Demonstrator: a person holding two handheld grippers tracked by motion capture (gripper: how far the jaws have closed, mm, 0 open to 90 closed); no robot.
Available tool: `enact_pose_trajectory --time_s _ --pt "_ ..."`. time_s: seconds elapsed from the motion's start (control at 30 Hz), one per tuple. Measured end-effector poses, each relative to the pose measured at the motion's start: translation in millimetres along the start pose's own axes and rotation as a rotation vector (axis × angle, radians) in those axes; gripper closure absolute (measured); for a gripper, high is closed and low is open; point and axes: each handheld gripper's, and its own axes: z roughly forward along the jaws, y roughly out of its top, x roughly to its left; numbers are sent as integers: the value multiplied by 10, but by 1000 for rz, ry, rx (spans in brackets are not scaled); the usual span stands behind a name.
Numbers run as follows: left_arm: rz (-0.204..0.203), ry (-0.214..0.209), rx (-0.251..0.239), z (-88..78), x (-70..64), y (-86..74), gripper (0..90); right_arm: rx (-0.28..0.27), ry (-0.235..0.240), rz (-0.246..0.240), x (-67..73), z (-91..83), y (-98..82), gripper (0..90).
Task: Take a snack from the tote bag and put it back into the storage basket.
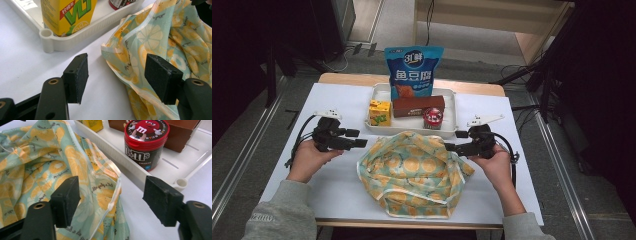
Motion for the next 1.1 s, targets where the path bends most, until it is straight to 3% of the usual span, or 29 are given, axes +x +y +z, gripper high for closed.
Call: enact_pose_trajectory --time_s 0.3,1.1 --pt "4 -2 4 7 -4 -2 360 14 -26 -16 25 -3 -70 257" --pt "-1 -9 9 22 9 -8 352 16 -25 -22 23 25 -122 214"
